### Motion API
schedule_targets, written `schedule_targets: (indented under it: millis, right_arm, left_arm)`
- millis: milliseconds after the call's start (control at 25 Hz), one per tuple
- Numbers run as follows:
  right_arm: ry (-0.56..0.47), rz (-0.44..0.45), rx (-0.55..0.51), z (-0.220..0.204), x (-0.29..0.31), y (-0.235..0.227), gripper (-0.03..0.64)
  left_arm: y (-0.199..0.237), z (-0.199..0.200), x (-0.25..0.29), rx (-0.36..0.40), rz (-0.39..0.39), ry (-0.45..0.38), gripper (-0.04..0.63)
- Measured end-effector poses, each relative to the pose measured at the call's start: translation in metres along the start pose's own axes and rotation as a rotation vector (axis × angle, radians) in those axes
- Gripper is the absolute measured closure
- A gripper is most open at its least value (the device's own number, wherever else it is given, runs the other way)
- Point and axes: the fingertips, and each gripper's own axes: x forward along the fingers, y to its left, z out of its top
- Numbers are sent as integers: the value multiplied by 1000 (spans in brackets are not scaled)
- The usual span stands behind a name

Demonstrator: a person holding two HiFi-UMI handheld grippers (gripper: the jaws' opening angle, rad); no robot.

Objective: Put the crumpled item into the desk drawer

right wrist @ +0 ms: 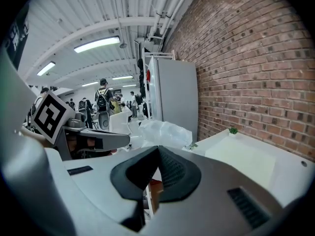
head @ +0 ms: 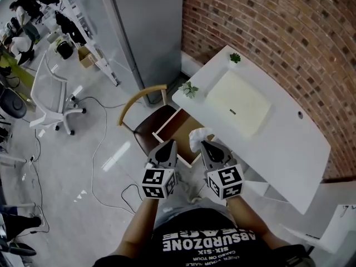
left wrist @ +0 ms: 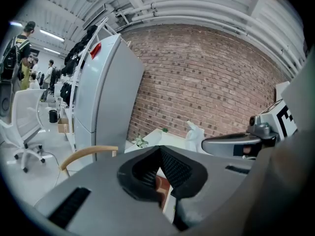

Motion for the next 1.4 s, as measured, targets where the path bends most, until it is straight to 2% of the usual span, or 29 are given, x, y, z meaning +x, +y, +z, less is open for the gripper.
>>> schedule_targets:
  millis: [600,1400]
  right_arm:
    - [51,-33,-7,4,49,-7,618]
    - [212,-64,-57,-31,113,-6,618]
  left_arm:
    - [35,18,35,19,-66,28,592]
    - [90,-6,66,-4,-123,138,592]
